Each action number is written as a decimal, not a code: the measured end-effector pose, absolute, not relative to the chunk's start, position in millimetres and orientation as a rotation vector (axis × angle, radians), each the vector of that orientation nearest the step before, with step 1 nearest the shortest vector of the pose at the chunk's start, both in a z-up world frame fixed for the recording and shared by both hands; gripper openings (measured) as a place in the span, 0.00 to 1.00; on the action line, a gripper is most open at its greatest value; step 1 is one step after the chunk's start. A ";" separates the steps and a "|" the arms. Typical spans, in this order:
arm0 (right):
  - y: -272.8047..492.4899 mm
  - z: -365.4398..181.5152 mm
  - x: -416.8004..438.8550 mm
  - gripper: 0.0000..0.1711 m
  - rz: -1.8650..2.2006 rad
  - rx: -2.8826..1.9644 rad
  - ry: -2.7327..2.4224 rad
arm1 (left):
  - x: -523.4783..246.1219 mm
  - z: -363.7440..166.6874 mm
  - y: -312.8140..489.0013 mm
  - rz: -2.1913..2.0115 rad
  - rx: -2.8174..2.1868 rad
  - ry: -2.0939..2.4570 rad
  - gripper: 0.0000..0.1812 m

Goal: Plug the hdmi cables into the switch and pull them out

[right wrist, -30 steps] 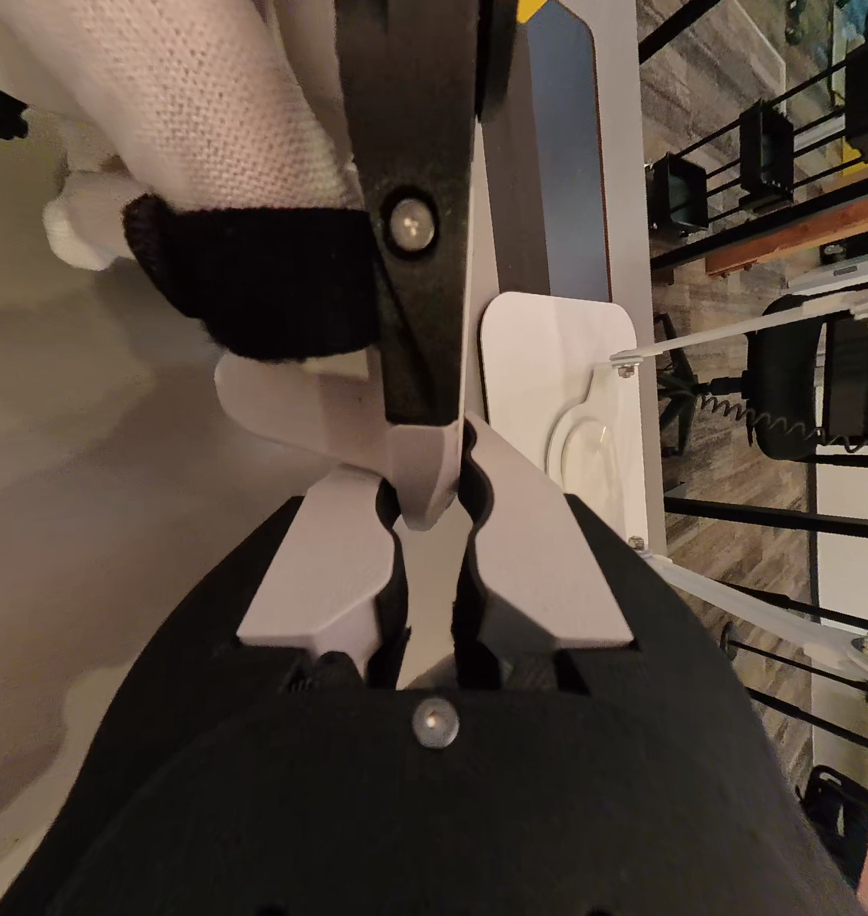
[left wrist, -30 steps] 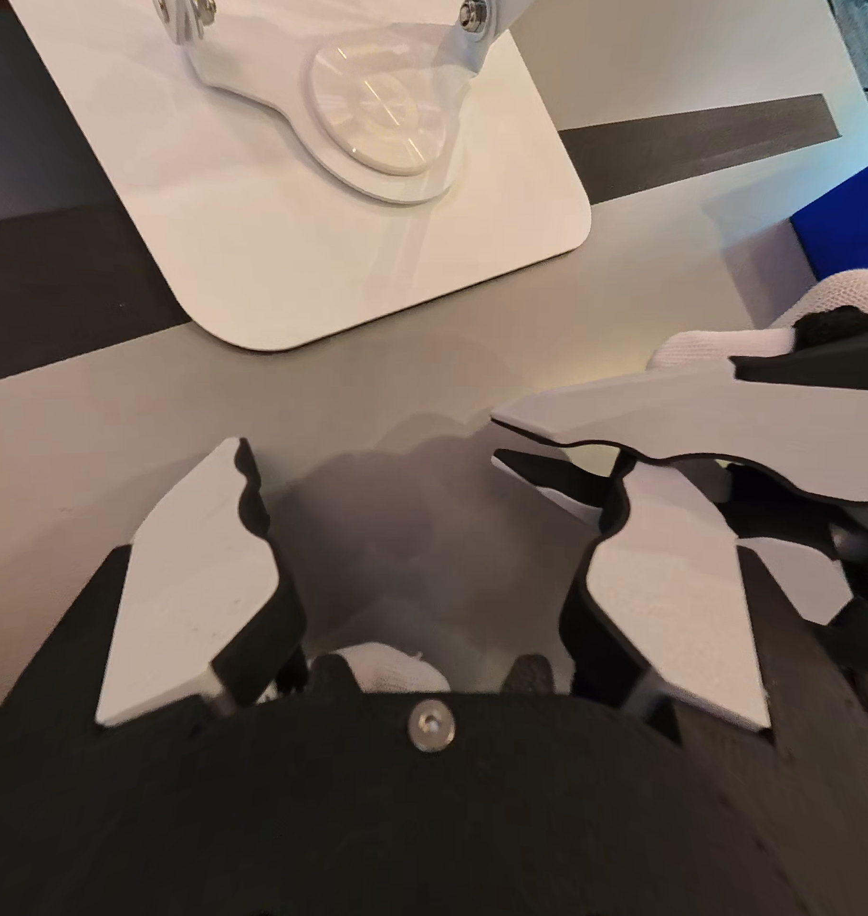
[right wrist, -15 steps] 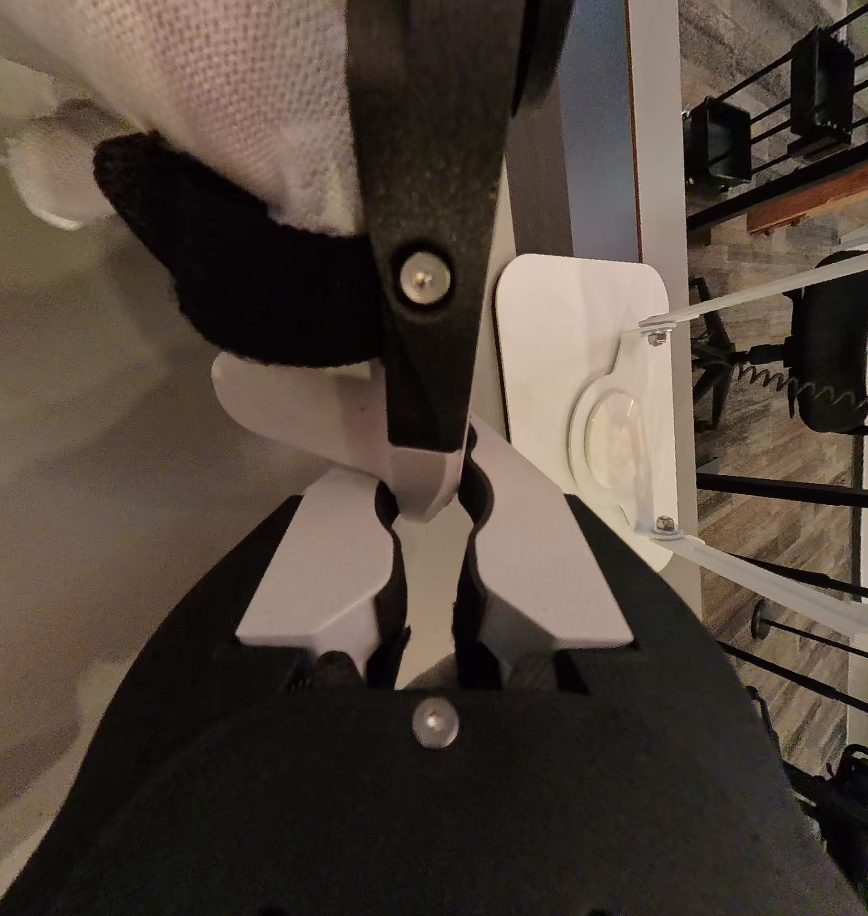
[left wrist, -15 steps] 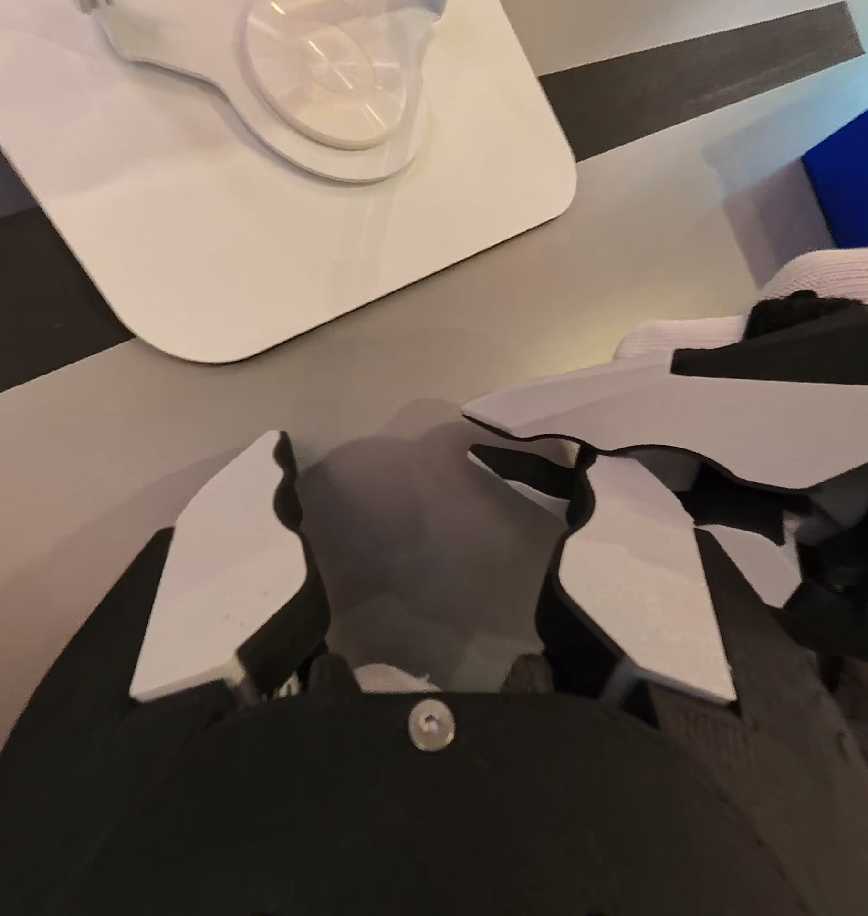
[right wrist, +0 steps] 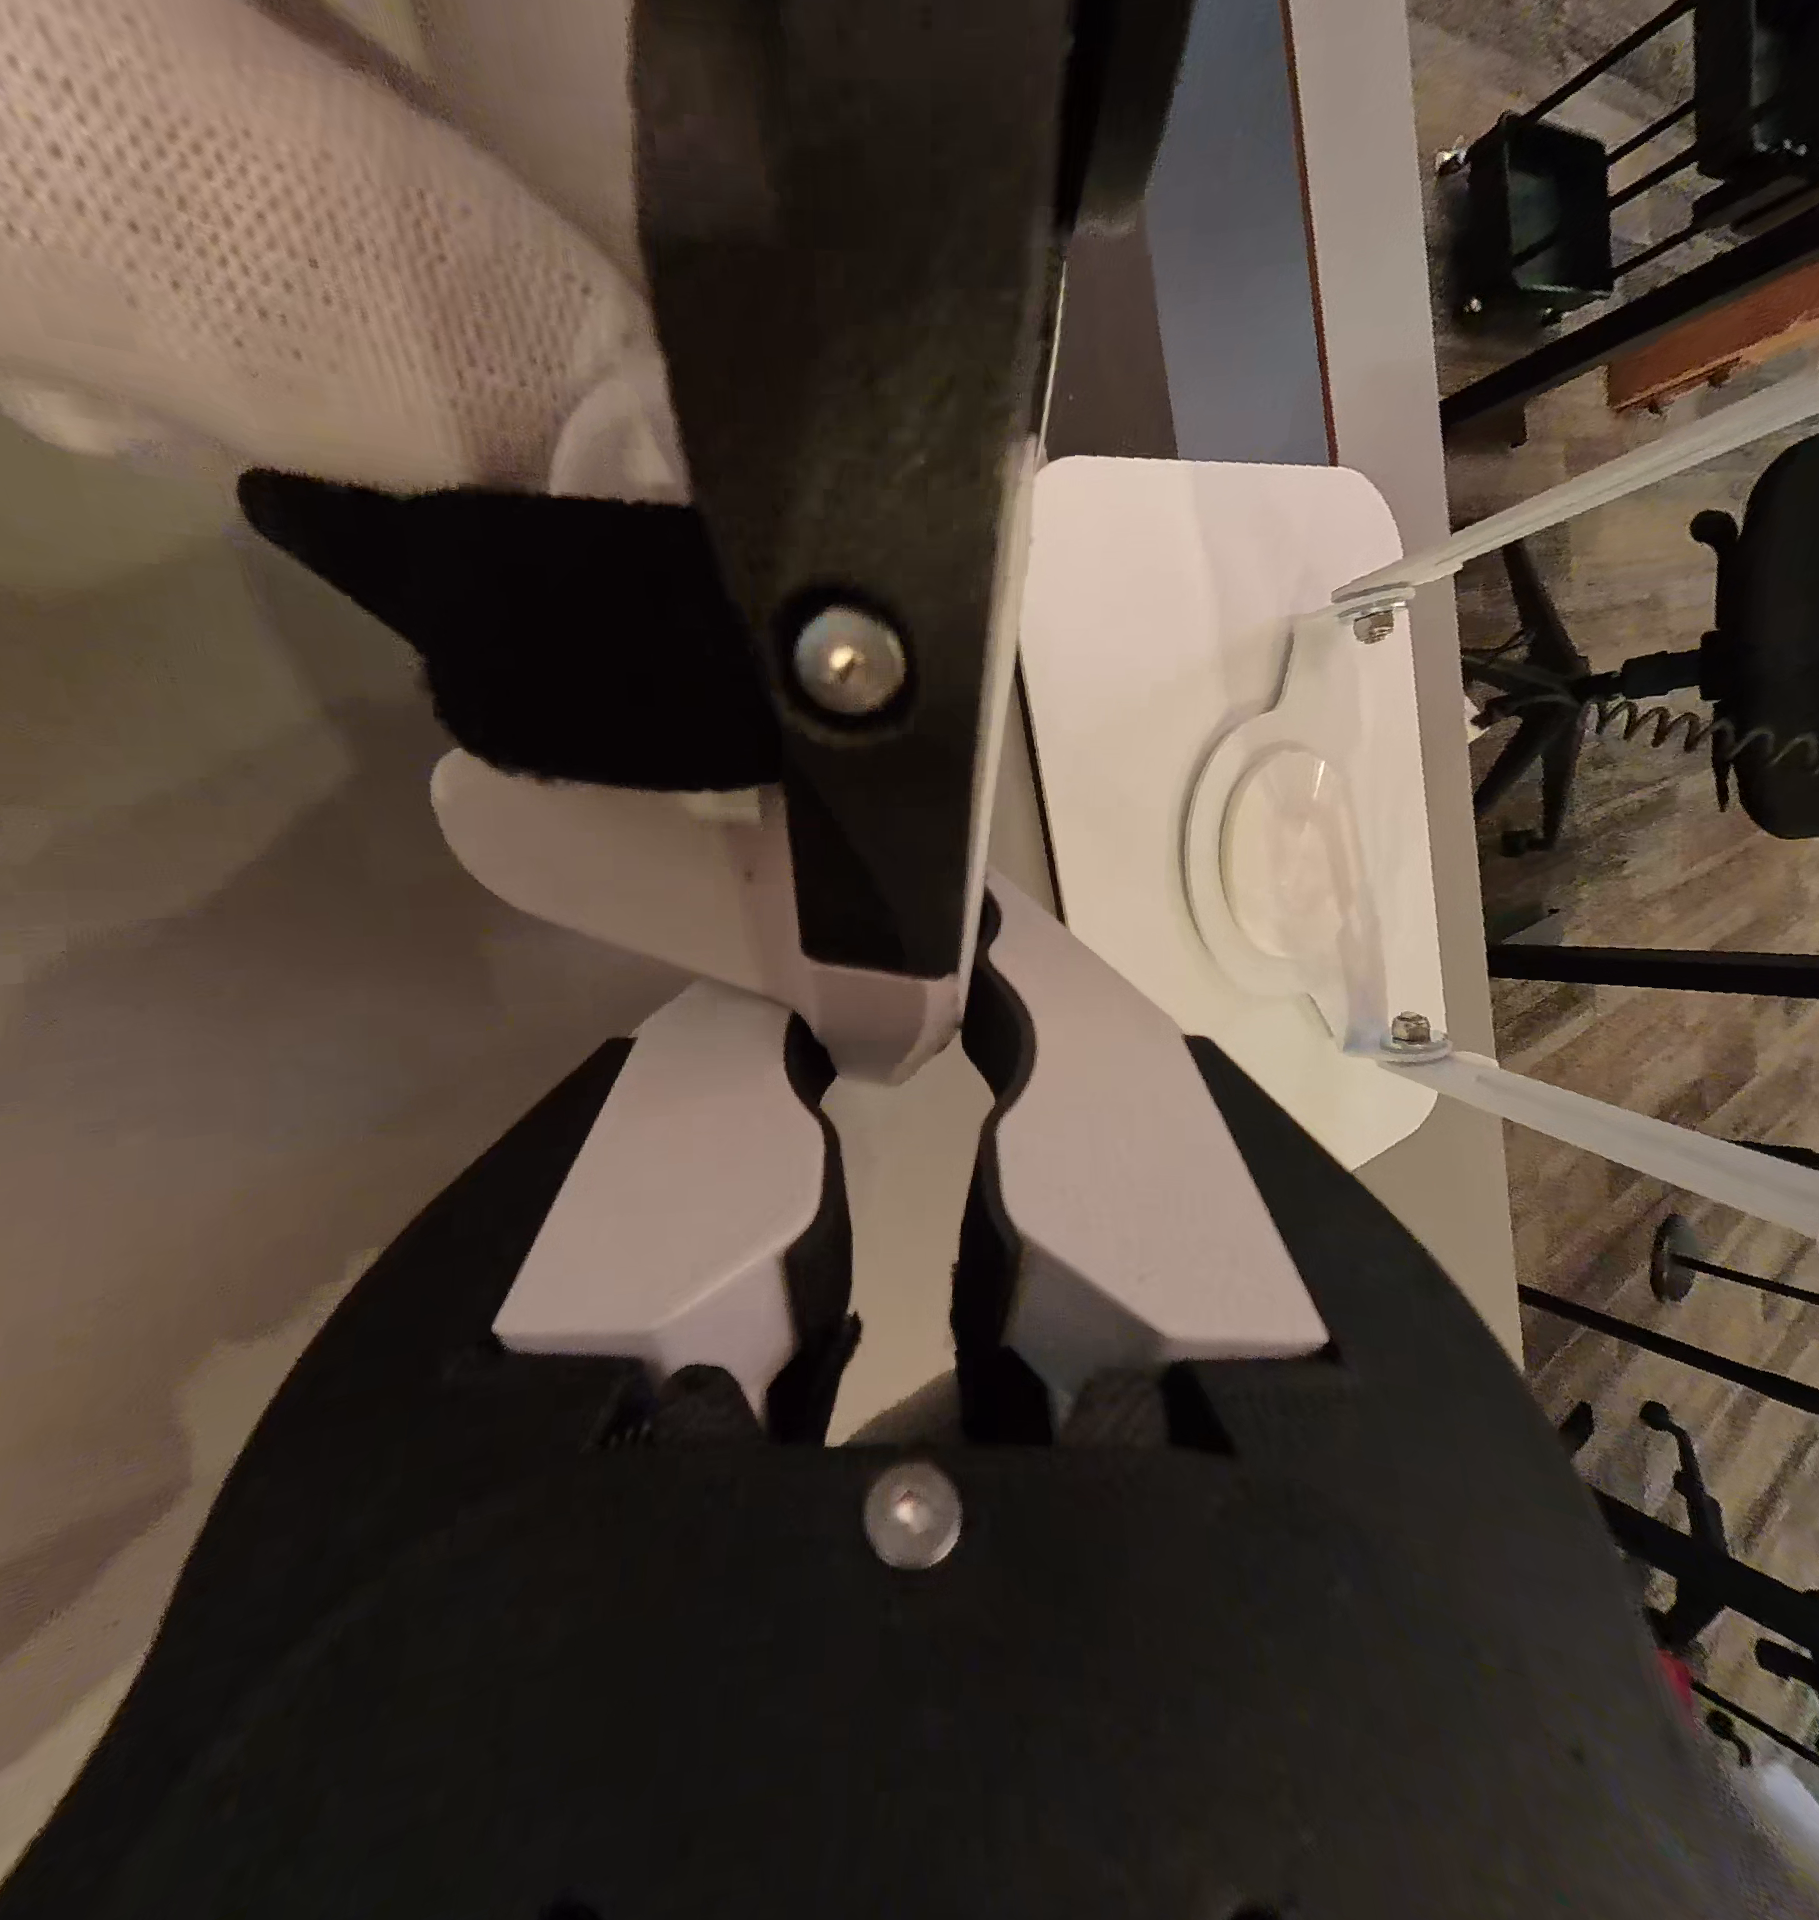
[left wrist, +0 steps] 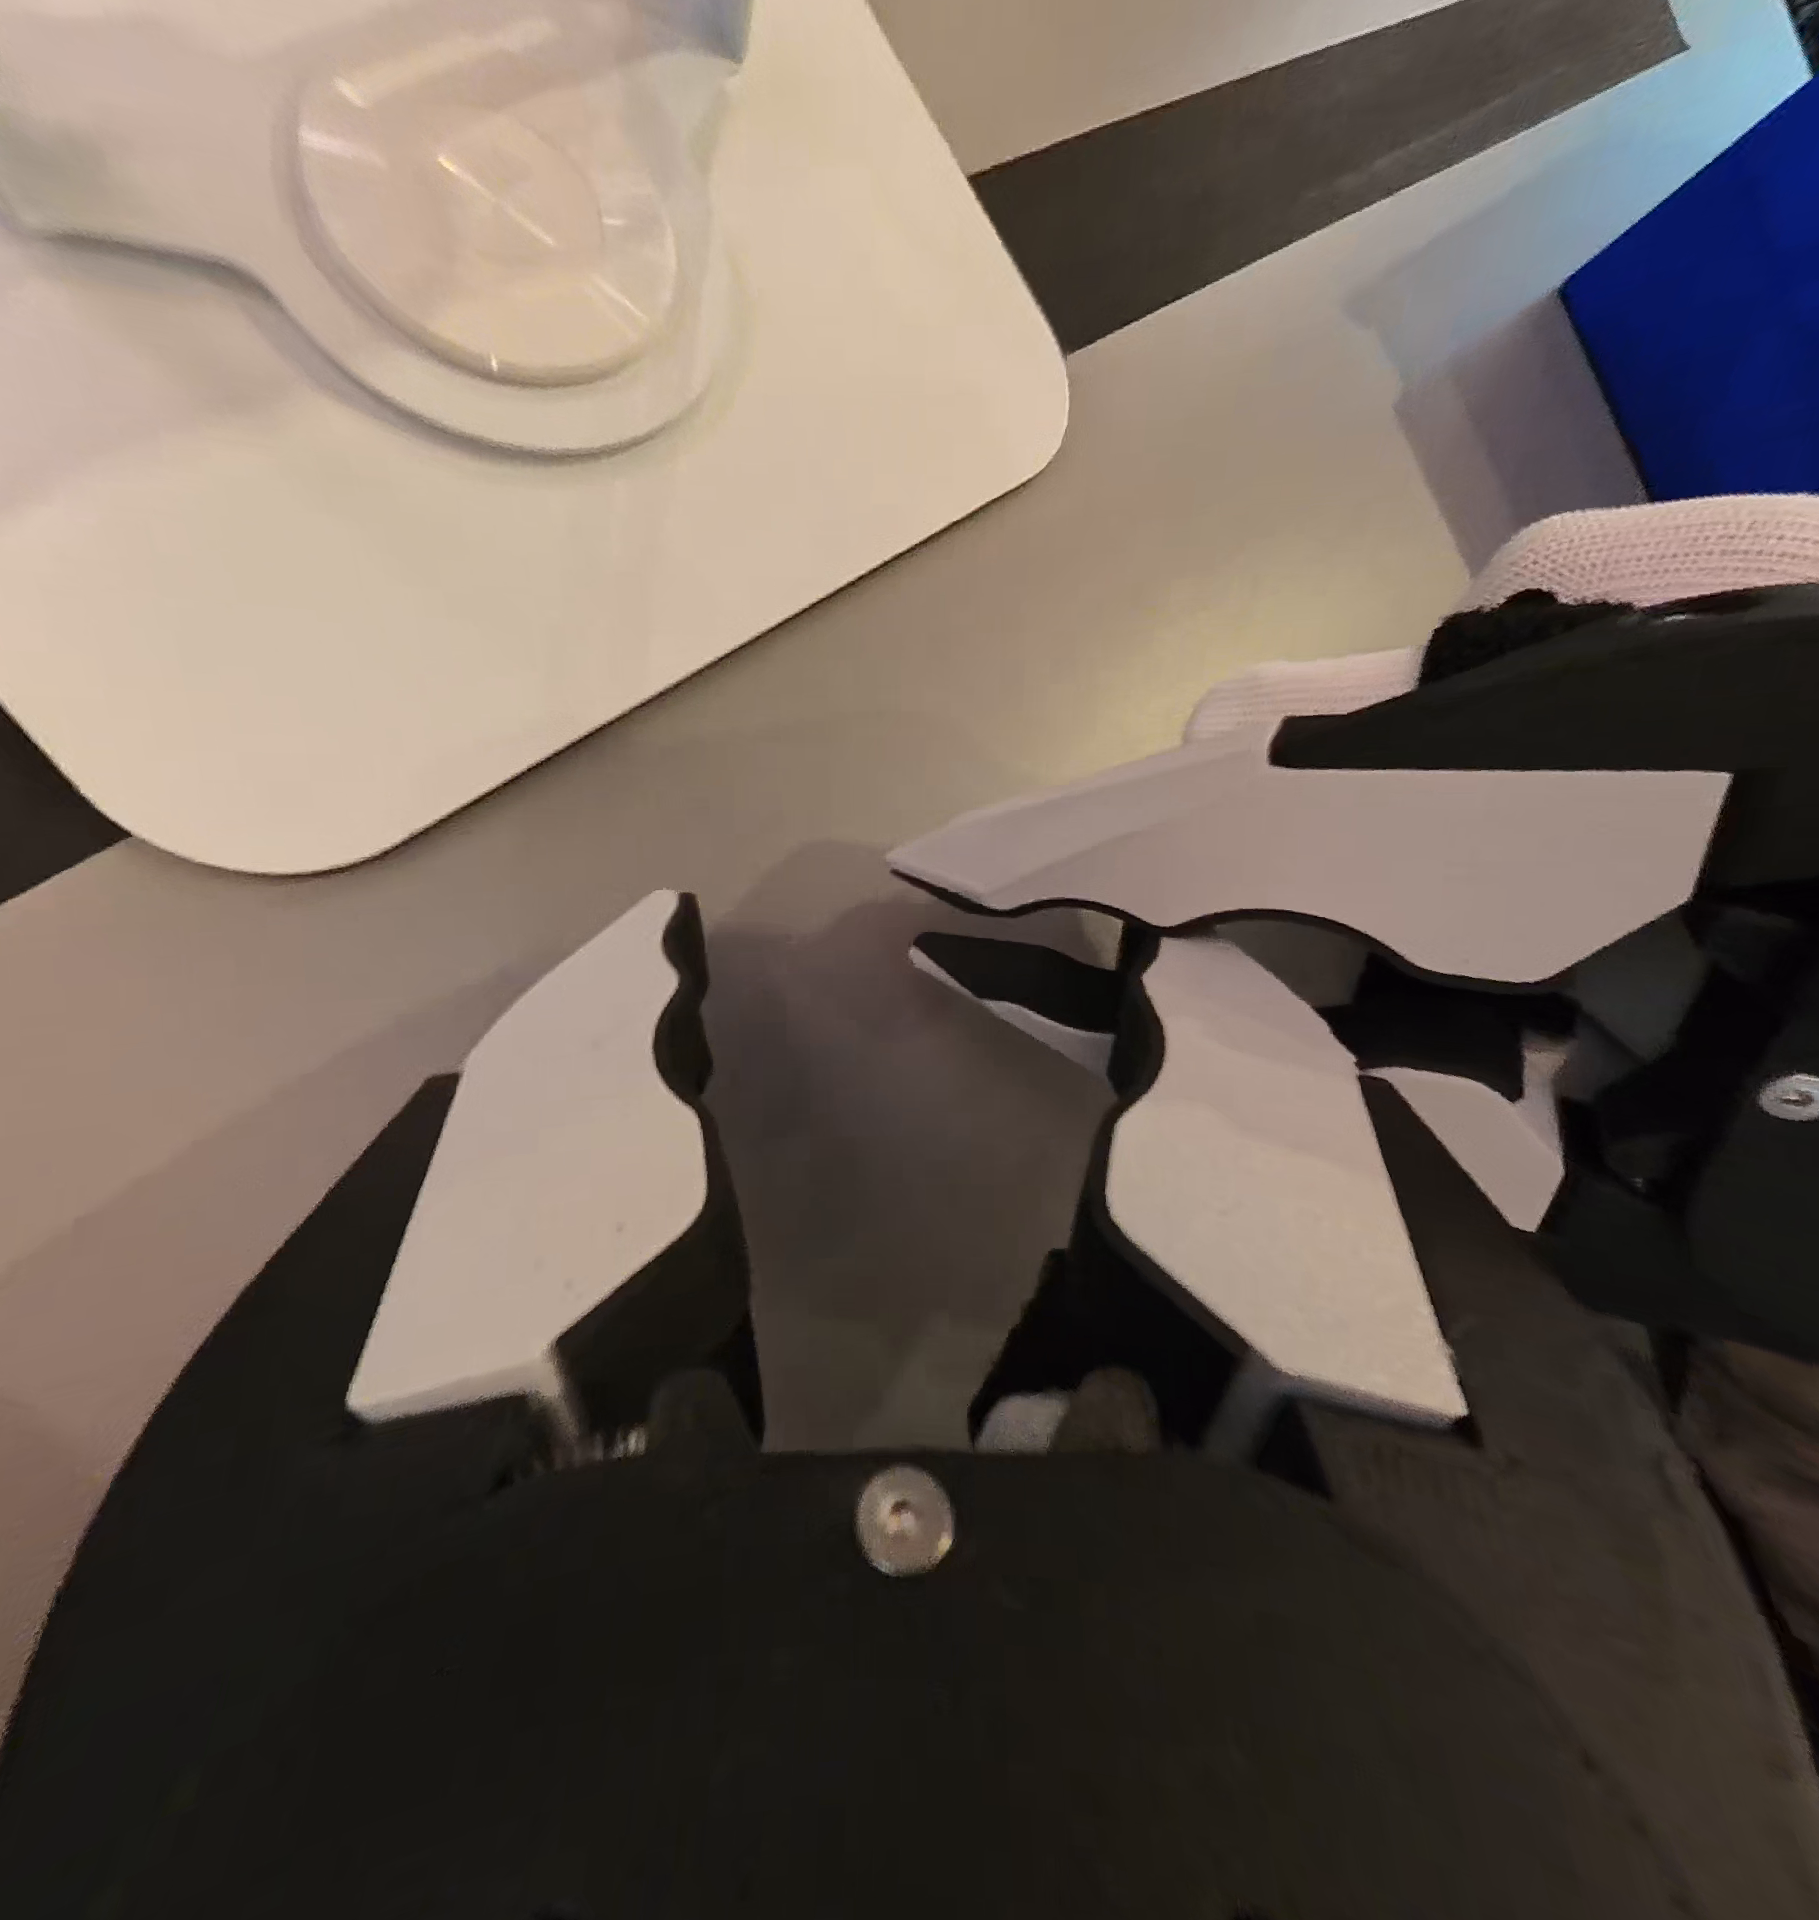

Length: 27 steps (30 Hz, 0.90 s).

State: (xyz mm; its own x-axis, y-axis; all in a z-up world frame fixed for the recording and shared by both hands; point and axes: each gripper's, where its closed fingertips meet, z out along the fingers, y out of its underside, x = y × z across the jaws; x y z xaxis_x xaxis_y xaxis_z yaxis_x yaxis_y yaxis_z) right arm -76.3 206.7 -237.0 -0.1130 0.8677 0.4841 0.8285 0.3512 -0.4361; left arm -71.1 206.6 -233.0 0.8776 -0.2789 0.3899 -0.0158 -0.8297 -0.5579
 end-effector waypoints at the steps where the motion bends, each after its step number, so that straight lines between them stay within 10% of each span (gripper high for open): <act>1: 207.9 -235.3 -75.7 0.08 0.067 -1.476 -1.928 | -71.5 -230.1 208.3 -0.591 -2.470 0.226 0.41; 7: 210.8 -231.4 -71.9 0.09 0.058 -1.484 -1.917 | -61.1 -221.6 208.0 -0.585 -2.453 0.316 0.29; 12: 208.3 -231.0 -72.9 0.08 0.072 -1.497 -1.922 | -71.3 -227.2 209.4 -0.591 -2.466 0.259 0.44; 17: 202.7 -226.8 -75.2 0.08 0.140 -1.518 -1.913 | -100.2 -235.8 215.1 -0.413 -2.488 0.162 0.80; 27: 193.7 -234.4 -55.1 0.21 0.224 -1.588 -1.977 | -116.3 -250.9 213.5 -0.377 -2.490 0.152 0.75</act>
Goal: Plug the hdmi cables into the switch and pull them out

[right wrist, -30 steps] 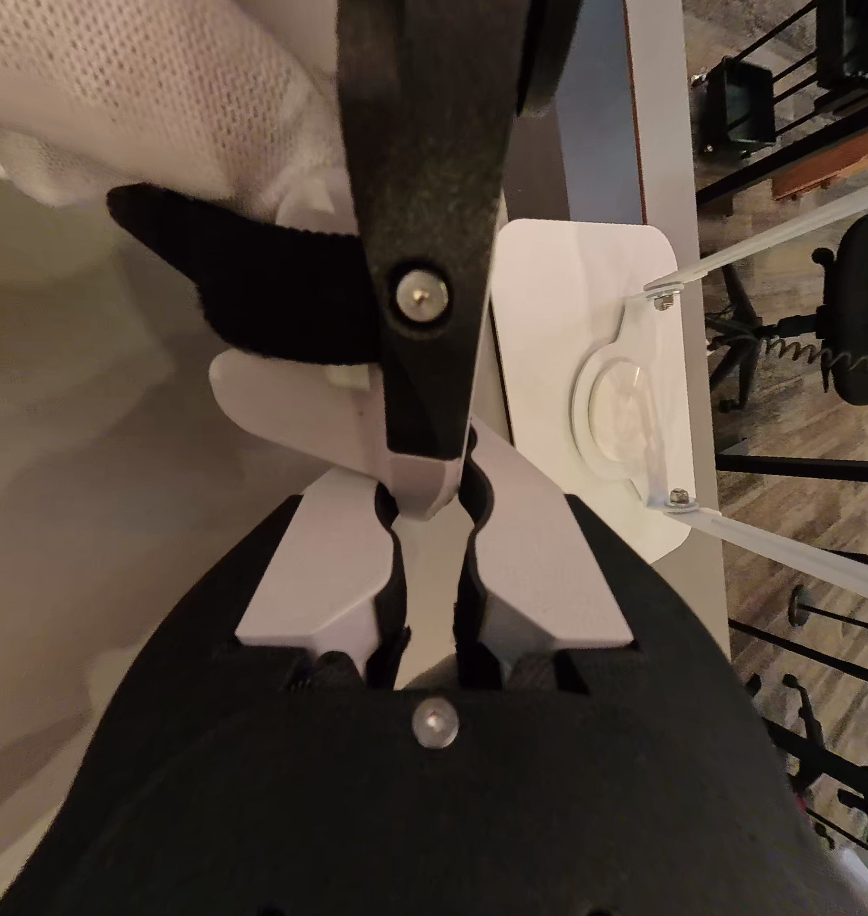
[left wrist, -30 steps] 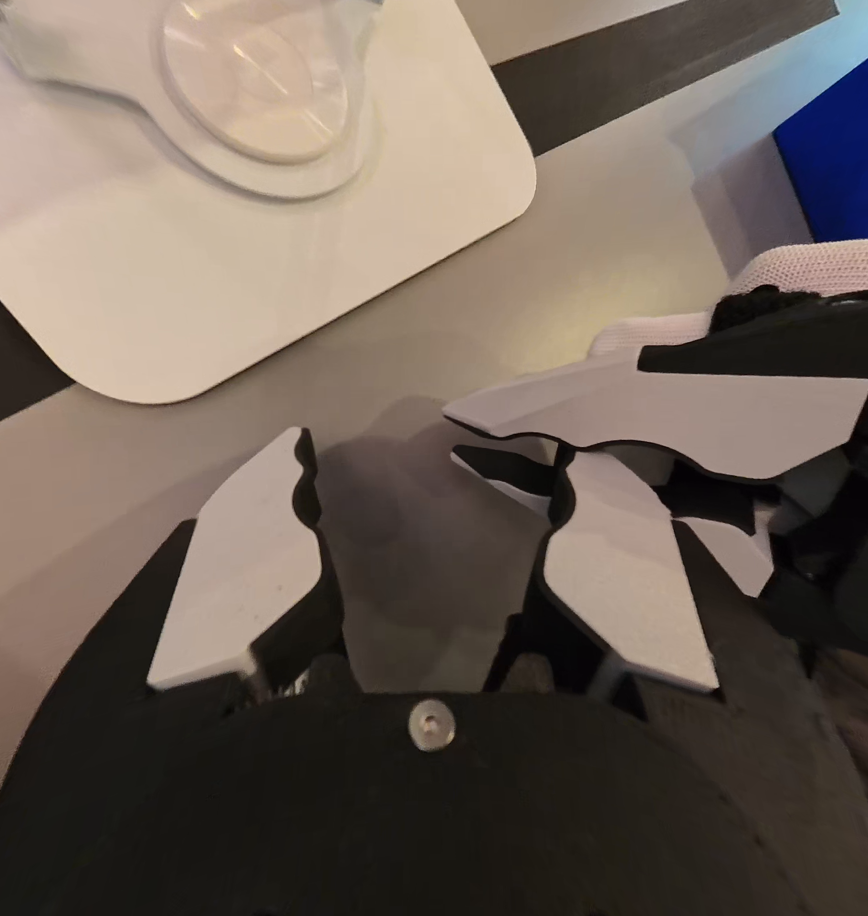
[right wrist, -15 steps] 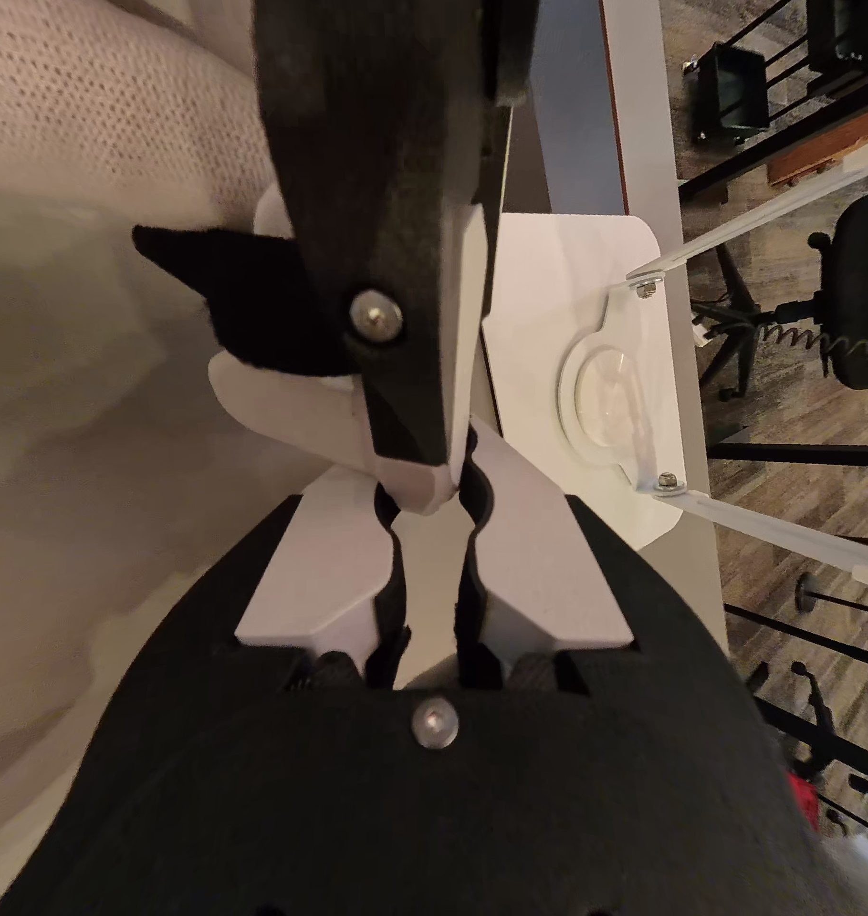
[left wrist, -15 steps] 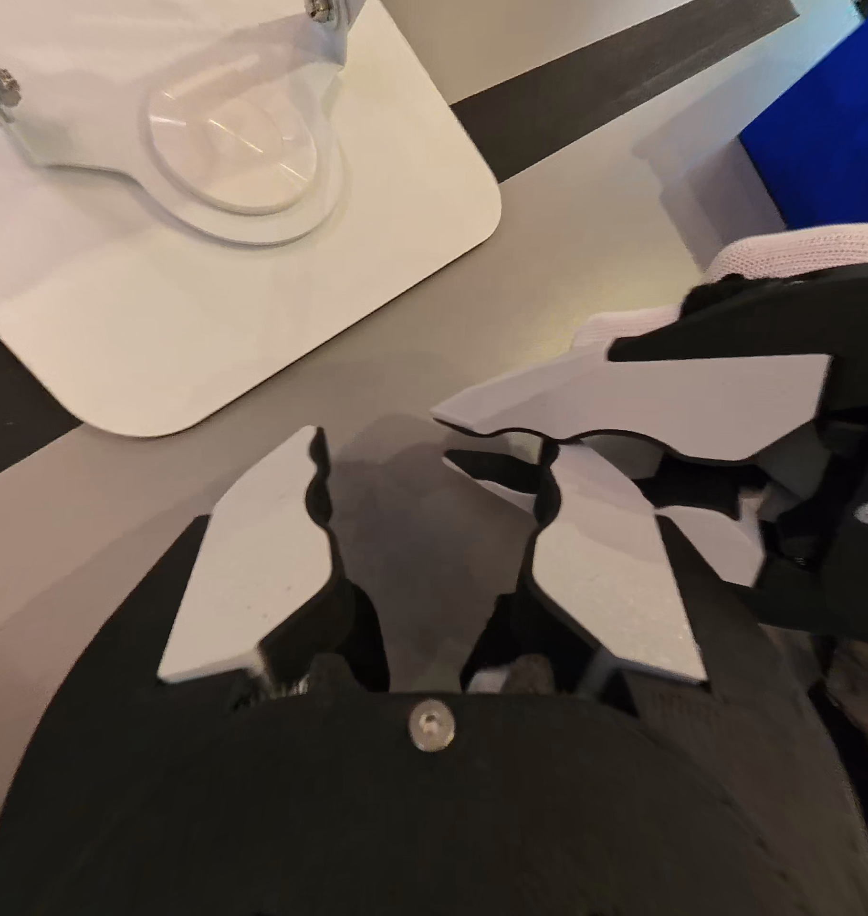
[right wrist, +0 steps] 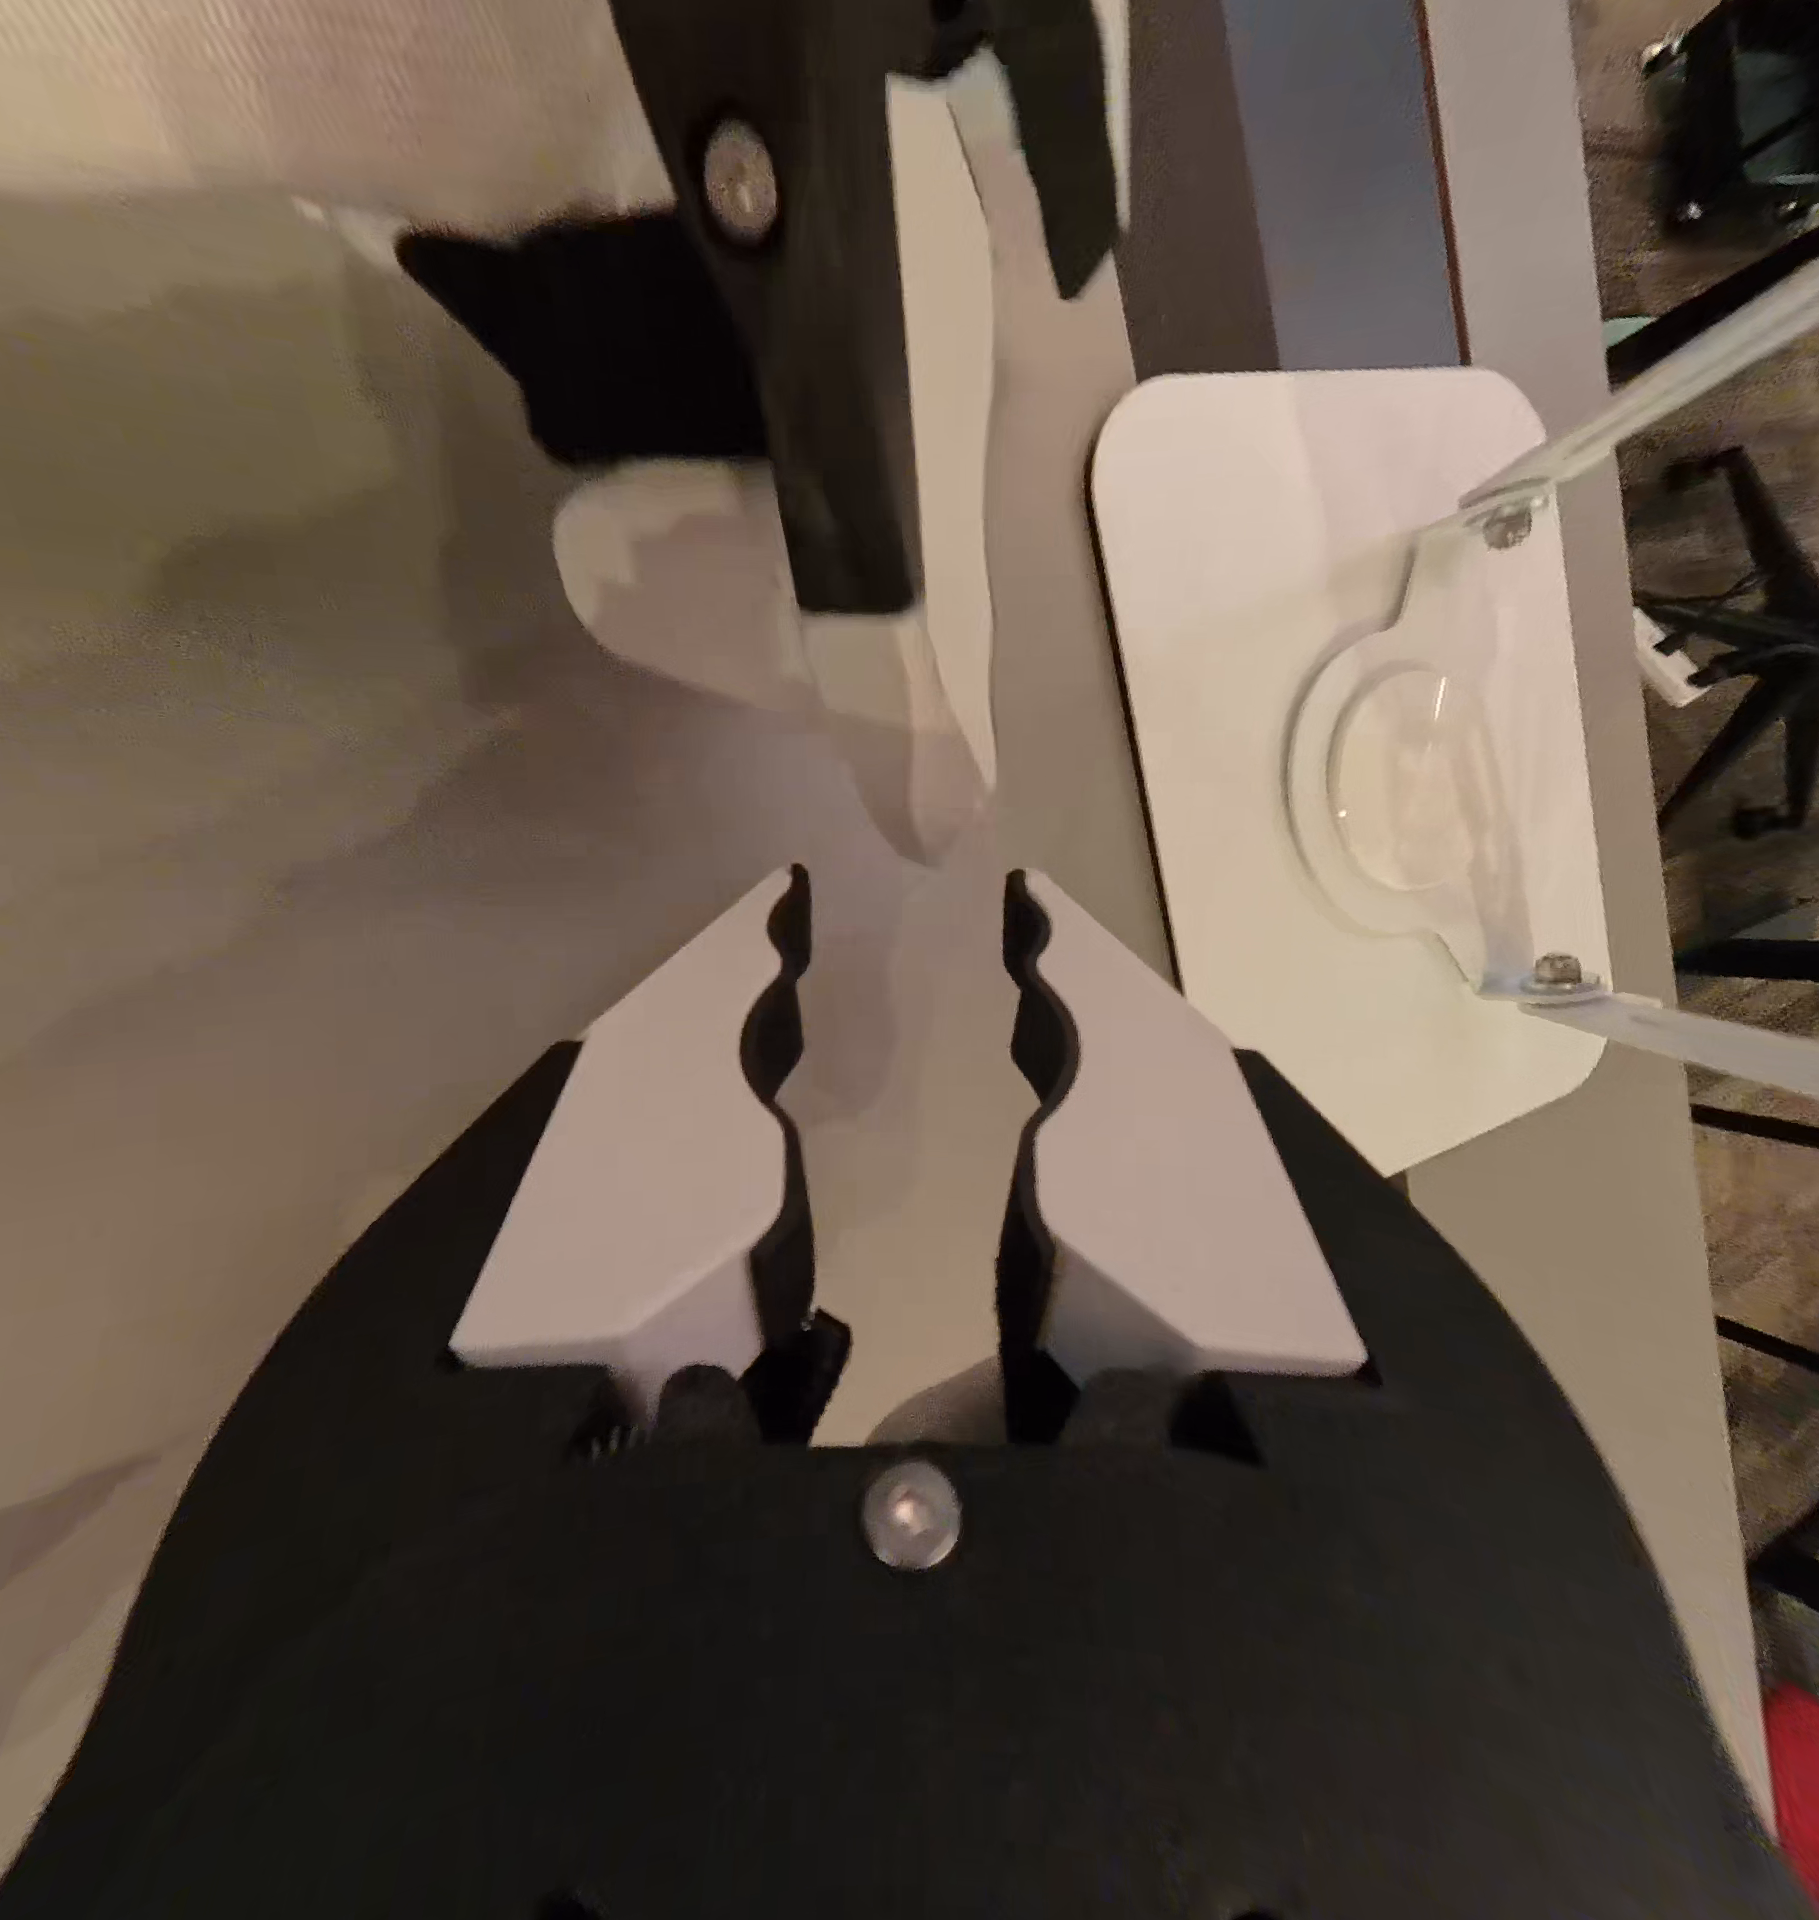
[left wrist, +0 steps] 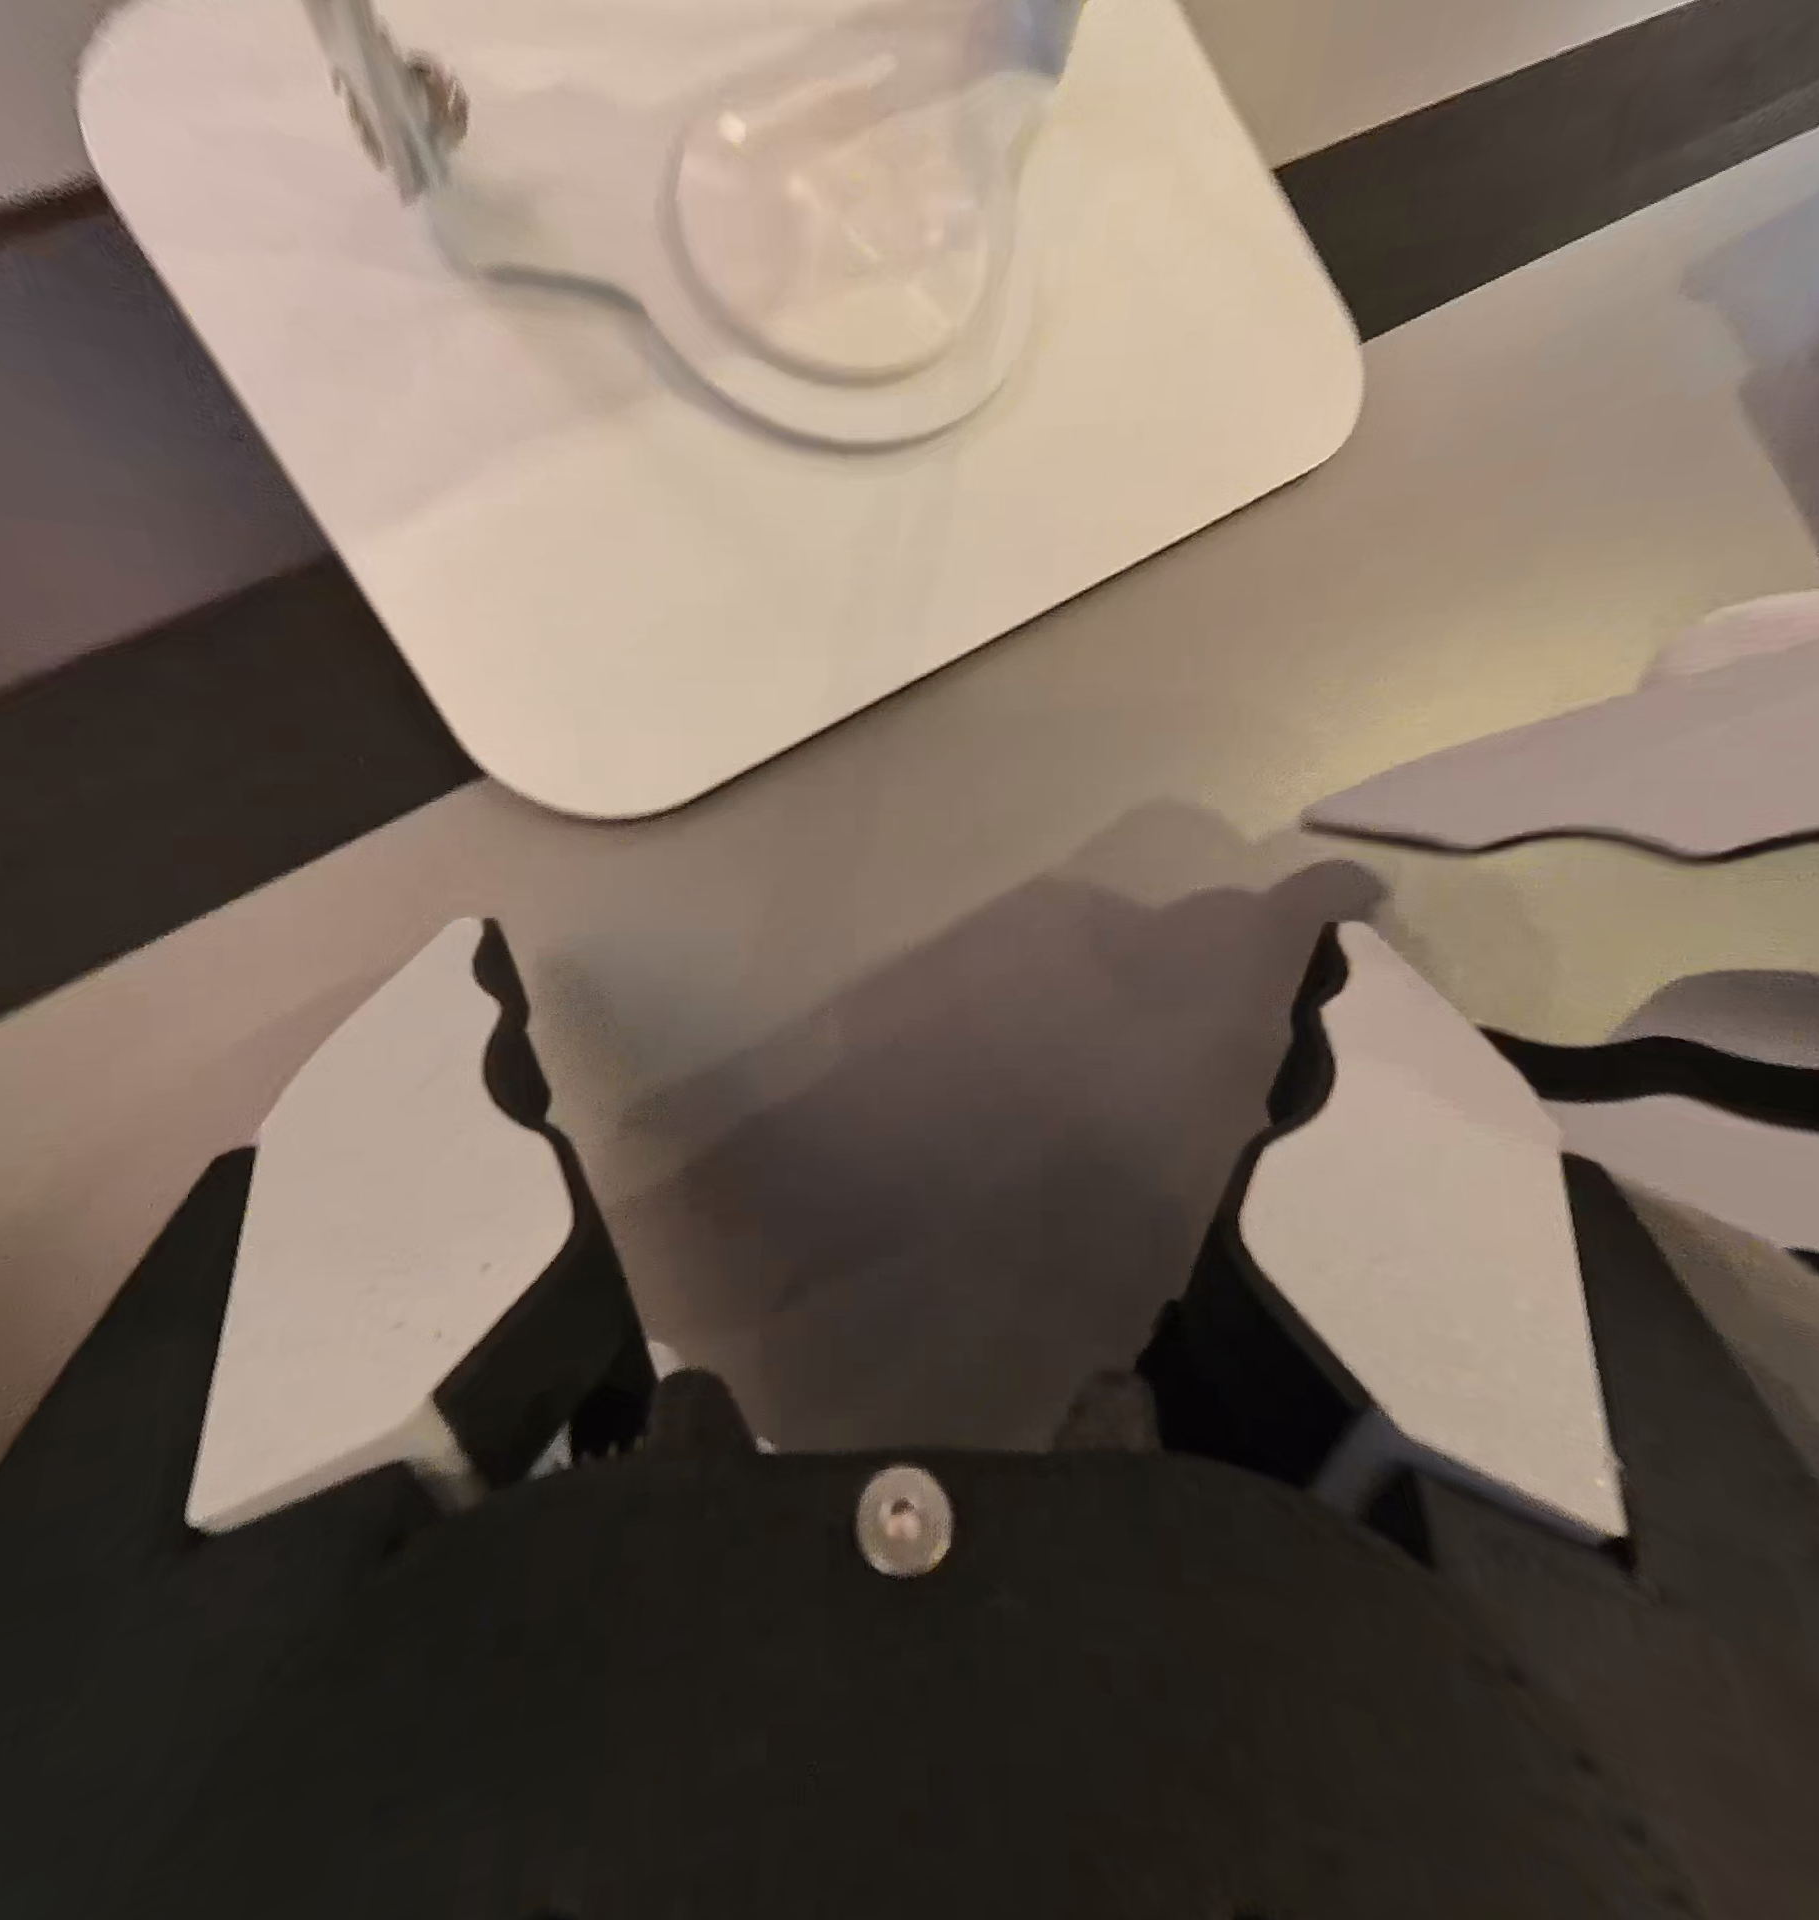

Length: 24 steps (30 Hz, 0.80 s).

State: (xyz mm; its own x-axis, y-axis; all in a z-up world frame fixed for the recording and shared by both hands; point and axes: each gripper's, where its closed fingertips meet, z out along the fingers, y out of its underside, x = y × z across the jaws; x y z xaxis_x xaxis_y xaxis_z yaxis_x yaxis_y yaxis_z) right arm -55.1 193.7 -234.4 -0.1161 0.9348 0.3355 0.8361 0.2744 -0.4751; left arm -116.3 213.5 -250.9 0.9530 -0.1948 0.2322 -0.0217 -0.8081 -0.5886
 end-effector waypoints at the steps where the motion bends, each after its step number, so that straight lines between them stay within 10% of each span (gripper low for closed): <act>1: 195.2 -235.0 -51.7 0.22 0.235 -1.604 -1.970 | -119.0 -256.1 211.0 -0.387 -2.515 0.123 0.74; 10: 193.0 -248.3 -33.9 0.60 0.434 -1.767 -1.921 | -133.3 -283.2 211.6 -0.098 -2.482 0.304 0.81; 24: 191.9 -248.5 -23.8 0.57 0.417 -1.775 -1.949 | -120.1 -283.8 190.2 -0.109 -2.548 0.391 0.81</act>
